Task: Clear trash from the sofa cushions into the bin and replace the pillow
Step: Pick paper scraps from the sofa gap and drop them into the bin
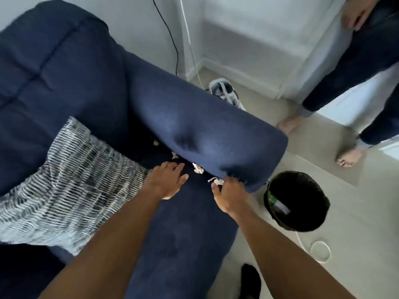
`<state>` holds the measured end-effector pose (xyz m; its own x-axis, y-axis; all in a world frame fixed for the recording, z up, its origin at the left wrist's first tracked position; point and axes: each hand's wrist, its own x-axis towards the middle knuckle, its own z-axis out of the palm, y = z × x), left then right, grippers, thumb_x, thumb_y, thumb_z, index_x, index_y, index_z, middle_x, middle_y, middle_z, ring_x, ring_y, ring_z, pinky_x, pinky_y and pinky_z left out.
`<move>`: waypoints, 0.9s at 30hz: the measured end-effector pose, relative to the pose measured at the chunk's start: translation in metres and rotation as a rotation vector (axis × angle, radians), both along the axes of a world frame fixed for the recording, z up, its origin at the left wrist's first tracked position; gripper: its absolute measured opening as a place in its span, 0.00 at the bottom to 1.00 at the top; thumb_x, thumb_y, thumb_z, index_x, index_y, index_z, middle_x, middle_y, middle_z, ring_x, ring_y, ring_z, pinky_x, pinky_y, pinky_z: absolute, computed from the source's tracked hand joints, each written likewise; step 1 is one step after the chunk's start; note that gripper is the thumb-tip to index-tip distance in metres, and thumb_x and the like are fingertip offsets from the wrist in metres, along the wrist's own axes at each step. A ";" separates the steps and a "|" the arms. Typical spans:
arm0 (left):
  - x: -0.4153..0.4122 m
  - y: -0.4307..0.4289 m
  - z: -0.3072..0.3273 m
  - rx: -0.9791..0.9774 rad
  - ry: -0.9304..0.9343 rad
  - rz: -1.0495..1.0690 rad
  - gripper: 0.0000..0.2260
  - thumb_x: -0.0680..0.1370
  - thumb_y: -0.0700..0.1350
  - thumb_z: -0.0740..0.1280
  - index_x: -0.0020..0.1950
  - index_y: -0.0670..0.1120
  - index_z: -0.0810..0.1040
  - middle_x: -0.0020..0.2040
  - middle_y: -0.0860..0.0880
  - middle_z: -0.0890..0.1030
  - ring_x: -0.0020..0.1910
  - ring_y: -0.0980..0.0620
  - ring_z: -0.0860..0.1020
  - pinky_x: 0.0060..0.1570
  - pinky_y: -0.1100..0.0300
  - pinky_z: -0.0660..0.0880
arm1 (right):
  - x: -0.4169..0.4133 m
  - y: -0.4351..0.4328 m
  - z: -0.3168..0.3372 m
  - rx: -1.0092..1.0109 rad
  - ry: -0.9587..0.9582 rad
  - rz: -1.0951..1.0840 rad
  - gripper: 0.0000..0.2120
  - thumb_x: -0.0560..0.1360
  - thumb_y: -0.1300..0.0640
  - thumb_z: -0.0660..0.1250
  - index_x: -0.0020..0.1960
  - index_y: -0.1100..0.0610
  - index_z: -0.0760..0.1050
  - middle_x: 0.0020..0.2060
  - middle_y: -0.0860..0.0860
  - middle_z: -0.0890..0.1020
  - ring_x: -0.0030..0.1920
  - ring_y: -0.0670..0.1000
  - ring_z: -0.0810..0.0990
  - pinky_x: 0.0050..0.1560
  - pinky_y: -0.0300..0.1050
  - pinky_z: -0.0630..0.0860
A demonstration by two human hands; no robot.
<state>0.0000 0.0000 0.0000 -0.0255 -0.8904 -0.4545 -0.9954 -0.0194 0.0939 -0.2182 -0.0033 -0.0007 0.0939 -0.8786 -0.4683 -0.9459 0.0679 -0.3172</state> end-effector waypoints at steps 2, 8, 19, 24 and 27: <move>-0.002 -0.006 -0.021 0.044 -0.024 -0.003 0.27 0.83 0.60 0.47 0.80 0.48 0.57 0.76 0.46 0.65 0.74 0.44 0.63 0.69 0.46 0.65 | 0.003 -0.003 -0.023 -0.002 0.028 -0.071 0.25 0.81 0.41 0.56 0.67 0.59 0.71 0.63 0.58 0.76 0.64 0.61 0.74 0.57 0.55 0.74; -0.010 -0.027 -0.095 -0.016 -0.022 0.042 0.28 0.82 0.60 0.50 0.77 0.46 0.61 0.72 0.43 0.70 0.70 0.42 0.67 0.66 0.46 0.66 | 0.011 -0.010 -0.094 -0.047 -0.001 -0.199 0.24 0.80 0.39 0.58 0.61 0.58 0.75 0.56 0.58 0.81 0.57 0.61 0.79 0.52 0.52 0.75; -0.037 -0.048 -0.153 -0.183 -0.023 0.147 0.31 0.79 0.68 0.51 0.66 0.47 0.75 0.64 0.46 0.74 0.61 0.43 0.69 0.59 0.48 0.67 | 0.015 -0.016 -0.149 -0.252 -0.045 -0.313 0.26 0.78 0.35 0.59 0.46 0.57 0.80 0.39 0.54 0.84 0.41 0.57 0.83 0.37 0.47 0.73; -0.048 -0.053 -0.162 -0.246 -0.014 0.271 0.28 0.78 0.68 0.54 0.64 0.49 0.77 0.62 0.47 0.75 0.59 0.43 0.70 0.57 0.48 0.67 | 0.016 -0.019 -0.155 -0.321 -0.089 -0.388 0.23 0.77 0.37 0.64 0.39 0.56 0.81 0.32 0.52 0.83 0.35 0.56 0.82 0.33 0.44 0.72; -0.049 -0.055 -0.163 -0.289 0.049 0.292 0.20 0.81 0.61 0.58 0.62 0.50 0.79 0.61 0.47 0.76 0.57 0.44 0.70 0.54 0.50 0.65 | 0.014 -0.019 -0.157 -0.368 -0.133 -0.387 0.19 0.78 0.44 0.68 0.33 0.55 0.78 0.26 0.51 0.80 0.28 0.54 0.80 0.29 0.41 0.68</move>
<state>-0.0486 -0.0546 -0.1626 0.2315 -0.9543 -0.1891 -0.9463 -0.2660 0.1837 -0.2039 -0.0224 -0.1575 -0.2311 -0.9642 -0.1299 -0.8238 0.2650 -0.5011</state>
